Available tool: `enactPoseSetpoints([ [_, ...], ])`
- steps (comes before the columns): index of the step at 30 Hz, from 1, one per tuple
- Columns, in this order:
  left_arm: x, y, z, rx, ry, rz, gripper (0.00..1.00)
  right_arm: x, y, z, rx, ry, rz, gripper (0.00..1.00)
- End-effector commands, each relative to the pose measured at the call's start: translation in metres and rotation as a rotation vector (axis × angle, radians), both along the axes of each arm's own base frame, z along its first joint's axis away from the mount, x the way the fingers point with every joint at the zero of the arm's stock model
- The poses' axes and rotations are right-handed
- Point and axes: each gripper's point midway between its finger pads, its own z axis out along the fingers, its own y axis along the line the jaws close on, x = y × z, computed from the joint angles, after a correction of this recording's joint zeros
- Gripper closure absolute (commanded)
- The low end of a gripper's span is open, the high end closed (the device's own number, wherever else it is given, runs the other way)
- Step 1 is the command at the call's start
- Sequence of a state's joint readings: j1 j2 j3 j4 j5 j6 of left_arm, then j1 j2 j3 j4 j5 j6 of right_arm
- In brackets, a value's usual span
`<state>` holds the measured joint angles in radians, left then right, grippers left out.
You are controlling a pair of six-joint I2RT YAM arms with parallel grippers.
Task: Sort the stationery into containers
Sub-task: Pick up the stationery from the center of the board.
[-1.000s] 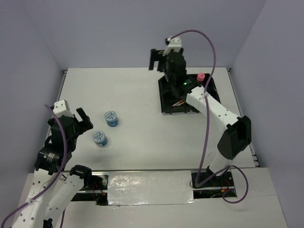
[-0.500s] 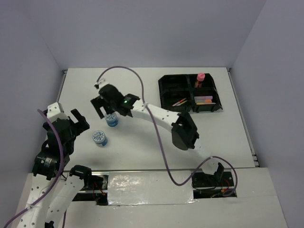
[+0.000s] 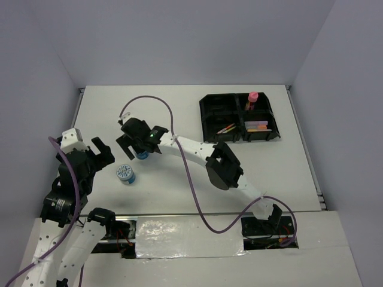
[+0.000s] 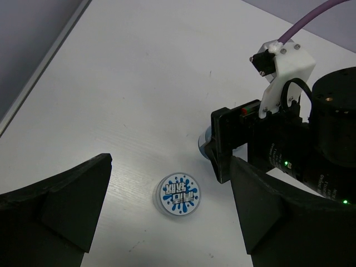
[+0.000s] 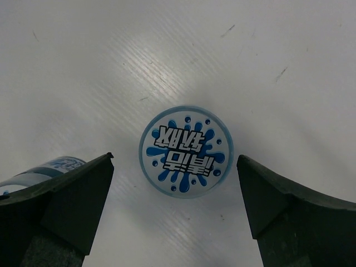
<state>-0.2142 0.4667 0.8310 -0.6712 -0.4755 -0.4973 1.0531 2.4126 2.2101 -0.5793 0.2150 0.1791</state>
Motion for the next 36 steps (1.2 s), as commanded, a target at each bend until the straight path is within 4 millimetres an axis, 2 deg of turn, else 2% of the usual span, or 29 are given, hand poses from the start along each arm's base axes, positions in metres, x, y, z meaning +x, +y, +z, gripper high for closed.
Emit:
enactPoseSetpoints([
  [1, 0.004, -0.002, 0.014, 0.002, -0.056, -0.019, 0.01, 0.009, -0.007, 0.022, 0.025, -0.061, -0.023, 0.00],
  [4, 0.005, -0.003, 0.014, 0.001, -0.060, -0.027, 0.01, 0.011, -0.008, 0.029, 0.061, -0.095, -0.018, 0.00],
  [6, 0.005, -0.004, 0.014, 0.002, -0.059, -0.029, 0.01, 0.013, -0.007, 0.020, 0.041, -0.079, -0.011, 0.00],
  [7, 0.005, -0.004, 0.014, 0.004, -0.057, -0.031, 0.01, 0.015, -0.005, 0.022, 0.036, -0.074, -0.010, 0.00],
  [8, 0.004, -0.004, 0.014, 0.002, -0.061, -0.030, 0.01, 0.017, -0.005, 0.006, 0.011, -0.061, -0.011, 0.02],
  [10, 0.004, -0.004, 0.015, 0.001, -0.066, -0.032, 0.01, 0.018, -0.002, 0.000, 0.009, -0.055, -0.009, 0.11],
  [12, 0.003, -0.004, 0.016, 0.000, -0.071, -0.034, 0.01, 0.016, 0.001, -0.001, 0.031, -0.055, 0.011, 0.15],
  [15, 0.003, -0.005, 0.017, -0.001, -0.073, -0.038, 0.01, 0.012, 0.005, -0.002, 0.071, -0.065, 0.040, 0.10],
  [18, 0.003, -0.005, 0.016, 0.000, -0.073, -0.043, 0.01, 0.021, 0.010, 0.007, 0.103, -0.073, 0.032, 0.10],
  [20, 0.003, -0.005, 0.017, 0.001, -0.074, -0.042, 0.01, 0.026, 0.007, -0.001, 0.086, -0.057, 0.019, 0.13],
  [23, 0.002, -0.005, 0.017, -0.002, -0.076, -0.040, 0.01, 0.027, 0.009, 0.000, 0.089, -0.058, 0.024, 0.34],
  [24, 0.002, -0.005, 0.017, -0.001, -0.078, -0.038, 0.01, 0.026, 0.008, -0.003, 0.085, -0.055, 0.026, 0.61],
  [25, 0.002, -0.004, 0.018, -0.001, -0.079, -0.037, 0.01, 0.027, 0.009, 0.008, 0.109, -0.073, 0.024, 0.87],
  [26, 0.002, -0.004, 0.018, -0.002, -0.081, -0.038, 0.01, 0.030, 0.006, 0.015, 0.122, -0.088, 0.001, 1.00],
  [27, 0.002, -0.004, 0.018, -0.002, -0.081, -0.037, 0.01, 0.028, -0.002, 0.006, 0.108, -0.087, -0.005, 1.00],
  [28, 0.002, -0.004, 0.017, -0.001, -0.078, -0.035, 0.01, 0.033, -0.002, 0.040, 0.177, -0.140, -0.014, 1.00],
  [29, 0.002, -0.004, 0.018, -0.001, -0.077, -0.034, 0.01, 0.037, -0.007, 0.052, 0.196, -0.164, -0.017, 1.00],
  [30, 0.002, -0.003, 0.017, 0.001, -0.074, -0.029, 0.01, 0.044, -0.017, 0.056, 0.208, -0.185, -0.035, 1.00],
  [31, 0.002, -0.003, 0.017, 0.000, -0.075, -0.029, 0.01, 0.062, -0.039, 0.093, 0.253, -0.237, -0.091, 1.00],
  [32, 0.002, -0.003, 0.017, 0.000, -0.077, -0.029, 0.01, 0.074, -0.060, 0.098, 0.249, -0.254, -0.135, 1.00],
  [33, 0.002, -0.003, 0.017, -0.001, -0.077, -0.032, 0.01, 0.085, -0.079, 0.138, 0.312, -0.307, -0.169, 1.00],
  [34, 0.002, -0.003, 0.017, 0.001, -0.076, -0.033, 0.01, 0.113, -0.114, 0.150, 0.327, -0.328, -0.249, 1.00],
  [36, 0.002, -0.004, 0.017, 0.000, -0.076, -0.034, 0.01, 0.138, -0.159, 0.168, 0.332, -0.364, -0.340, 1.00],
])
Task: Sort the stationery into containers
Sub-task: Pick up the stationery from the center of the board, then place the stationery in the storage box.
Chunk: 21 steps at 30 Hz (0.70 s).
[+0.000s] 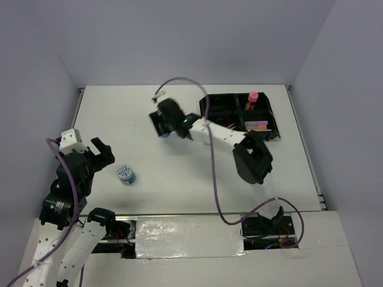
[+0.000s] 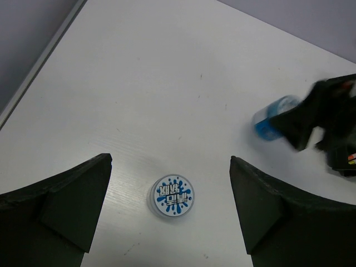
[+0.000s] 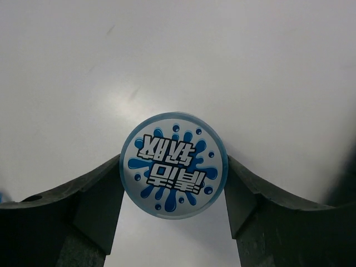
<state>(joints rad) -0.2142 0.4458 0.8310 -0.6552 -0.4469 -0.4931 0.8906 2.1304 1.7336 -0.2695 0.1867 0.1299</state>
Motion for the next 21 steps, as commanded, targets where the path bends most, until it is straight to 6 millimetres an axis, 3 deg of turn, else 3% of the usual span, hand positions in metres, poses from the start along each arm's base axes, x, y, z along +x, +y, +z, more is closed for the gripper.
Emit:
enactPoseSetpoints([
  [1, 0.002, 0.000, 0.011, 0.012, -0.046, -0.008, 0.01, 0.107, -0.114, 0.164, 0.234, -0.324, -0.329, 1.00],
  [2, 0.002, 0.000, 0.012, 0.012, -0.047, -0.010, 0.01, 0.118, -0.136, 0.170, 0.215, -0.330, -0.381, 1.00],
  [3, 0.002, 0.000, 0.011, 0.013, -0.049, -0.012, 0.01, 0.133, -0.156, 0.163, 0.197, -0.312, -0.429, 1.00],
  [4, 0.002, 0.000, 0.012, 0.012, -0.049, -0.013, 0.01, 0.154, -0.193, 0.161, 0.183, -0.301, -0.502, 1.00],
  [6, 0.003, -0.001, 0.012, 0.013, -0.050, -0.017, 0.01, 0.177, -0.217, 0.153, 0.155, -0.255, -0.541, 1.00],
  [7, 0.003, -0.001, 0.011, 0.014, -0.048, -0.015, 0.01, 0.189, -0.238, 0.160, 0.149, -0.262, -0.573, 1.00],
  [8, 0.003, 0.000, 0.011, 0.014, -0.047, -0.014, 0.01, 0.197, -0.246, 0.146, 0.117, -0.246, -0.585, 1.00],
  [13, 0.004, -0.001, 0.010, 0.016, -0.040, -0.019, 0.01, 0.208, -0.286, 0.141, 0.076, -0.256, -0.650, 1.00],
  [21, 0.008, -0.004, 0.007, 0.017, -0.027, -0.033, 0.01, 0.206, -0.303, 0.107, 0.041, -0.223, -0.654, 1.00],
])
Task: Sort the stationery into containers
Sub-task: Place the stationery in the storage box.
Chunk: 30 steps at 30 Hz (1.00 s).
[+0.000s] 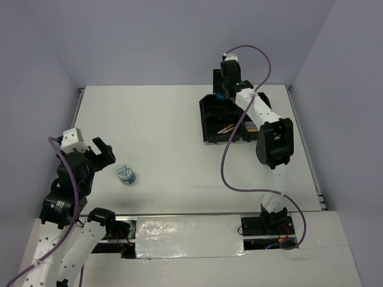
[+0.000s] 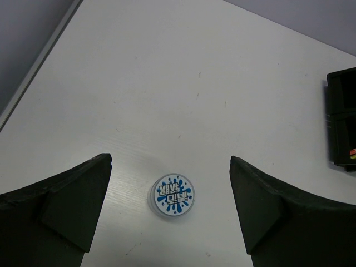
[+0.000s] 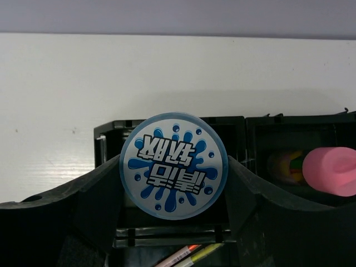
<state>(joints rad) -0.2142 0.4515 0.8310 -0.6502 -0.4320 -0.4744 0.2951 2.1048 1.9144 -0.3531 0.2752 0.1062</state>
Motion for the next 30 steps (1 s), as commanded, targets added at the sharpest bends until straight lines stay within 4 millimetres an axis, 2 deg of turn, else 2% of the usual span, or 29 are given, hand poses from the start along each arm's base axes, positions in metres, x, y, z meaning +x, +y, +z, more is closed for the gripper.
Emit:
enactPoseSetpoints([
  [1, 0.006, -0.002, 0.008, 0.003, -0.034, -0.013, 0.01, 0.009, -0.006, 0.022, -0.004, -0.078, -0.009, 1.00],
  [5, 0.007, -0.003, 0.007, 0.004, -0.030, -0.018, 0.01, 0.002, -0.011, -0.003, -0.014, -0.027, -0.010, 1.00],
  [10, 0.008, -0.004, 0.007, 0.003, -0.029, -0.021, 0.01, -0.013, -0.014, -0.012, -0.003, 0.009, 0.001, 1.00],
  [14, 0.007, -0.004, 0.007, 0.005, -0.030, -0.022, 0.01, -0.024, -0.026, -0.028, 0.000, 0.046, -0.033, 1.00],
  [18, 0.007, -0.003, 0.008, 0.002, -0.035, -0.021, 0.01, -0.025, -0.029, -0.030, 0.004, 0.045, -0.046, 0.98],
  [20, 0.007, -0.003, 0.007, 0.003, -0.032, -0.021, 0.01, -0.025, -0.030, -0.031, 0.002, 0.049, -0.050, 0.94],
  [22, 0.006, -0.003, 0.008, 0.002, -0.035, -0.021, 0.01, -0.025, -0.030, -0.037, 0.000, 0.065, -0.051, 0.88],
  [24, 0.006, -0.003, 0.008, 0.004, -0.034, -0.022, 0.01, -0.025, -0.028, -0.039, 0.007, 0.073, -0.045, 0.76],
  [25, 0.006, -0.003, 0.009, 0.002, -0.038, -0.021, 0.01, -0.026, -0.026, -0.038, 0.012, 0.072, -0.039, 0.63],
  [26, 0.006, -0.004, 0.008, 0.002, -0.036, -0.023, 0.01, -0.025, -0.027, -0.037, 0.018, 0.071, -0.039, 0.41],
  [30, 0.006, -0.004, 0.008, 0.003, -0.034, -0.025, 0.01, -0.026, -0.020, -0.027, 0.049, 0.063, -0.018, 0.27],
])
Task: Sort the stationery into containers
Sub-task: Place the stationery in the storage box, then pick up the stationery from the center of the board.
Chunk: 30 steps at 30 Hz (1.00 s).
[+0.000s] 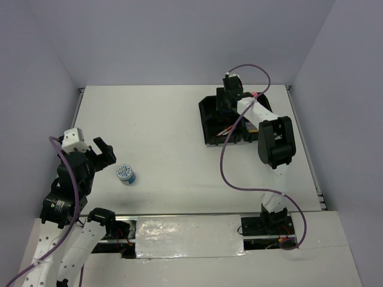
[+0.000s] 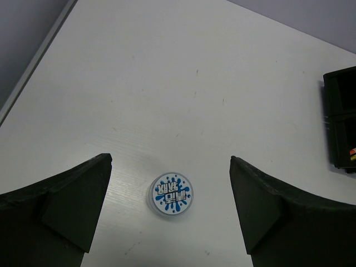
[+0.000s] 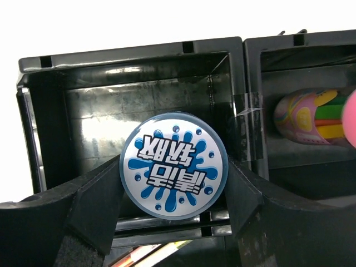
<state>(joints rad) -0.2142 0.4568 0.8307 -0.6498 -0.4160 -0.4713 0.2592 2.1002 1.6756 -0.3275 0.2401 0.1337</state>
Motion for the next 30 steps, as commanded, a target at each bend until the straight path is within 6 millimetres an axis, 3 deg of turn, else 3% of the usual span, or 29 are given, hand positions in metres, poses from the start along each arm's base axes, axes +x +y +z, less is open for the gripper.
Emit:
enactPoseSetpoints([
  [1, 0.006, -0.001, 0.010, 0.003, -0.043, -0.008, 0.01, 0.011, 0.008, 0.072, 0.074, -0.150, 0.010, 0.18],
  [4, 0.006, -0.001, 0.009, 0.004, -0.041, -0.008, 0.01, 0.007, 0.009, 0.090, 0.097, -0.180, 0.013, 0.13],
  [6, 0.006, -0.001, 0.009, 0.005, -0.041, -0.010, 0.01, 0.004, 0.009, 0.105, 0.098, -0.205, 0.016, 0.00],
  [10, 0.006, -0.001, 0.009, 0.005, -0.040, -0.006, 0.01, -0.005, 0.016, 0.121, 0.109, -0.209, 0.027, 0.00],
  [13, 0.004, 0.003, 0.010, -0.002, -0.038, 0.023, 0.01, -0.039, 0.077, 0.132, 0.167, -0.200, 0.206, 0.00],
  [14, 0.003, 0.012, 0.010, 0.004, -0.038, 0.072, 0.01, -0.063, 0.119, 0.132, 0.193, -0.180, 0.310, 0.00],
  [15, -0.001, 0.021, 0.005, 0.010, -0.011, 0.124, 0.01, -0.084, 0.140, 0.116, 0.205, -0.138, 0.377, 0.00],
  [16, -0.005, 0.029, 0.007, -0.008, -0.011, 0.184, 0.01, -0.102, 0.163, 0.128, 0.241, -0.172, 0.453, 0.00],
  [17, -0.010, 0.044, 0.006, 0.008, -0.003, 0.280, 0.01, -0.124, 0.191, 0.128, 0.294, -0.162, 0.544, 0.00],
  [18, -0.018, 0.053, 0.004, -0.007, 0.010, 0.347, 0.01, -0.162, 0.233, 0.124, 0.334, -0.180, 0.662, 0.00],
  [20, -0.028, 0.065, 0.005, -0.007, 0.007, 0.426, 0.01, -0.207, 0.276, 0.115, 0.366, -0.183, 0.825, 0.00],
  [21, -0.033, 0.073, 0.006, -0.001, -0.001, 0.475, 0.01, -0.247, 0.306, 0.105, 0.372, -0.164, 0.928, 0.00],
  [25, -0.047, 0.084, 0.009, -0.021, -0.019, 0.555, 0.01, -0.296, 0.363, 0.087, 0.325, -0.237, 1.096, 0.00],
  [26, -0.050, 0.084, 0.012, -0.028, -0.038, 0.554, 0.01, -0.300, 0.372, 0.085, 0.332, -0.244, 1.116, 0.00],
  [27, -0.048, 0.082, 0.011, -0.024, -0.038, 0.534, 0.01, -0.311, 0.385, 0.072, 0.335, -0.225, 1.153, 0.00],
  [29, -0.048, 0.080, 0.014, -0.035, -0.066, 0.515, 0.01, -0.314, 0.403, 0.076, 0.344, -0.267, 1.186, 0.00],
  [30, -0.047, 0.078, 0.014, -0.033, -0.067, 0.502, 0.01, -0.314, 0.409, 0.062, 0.323, -0.256, 1.193, 0.00],
])
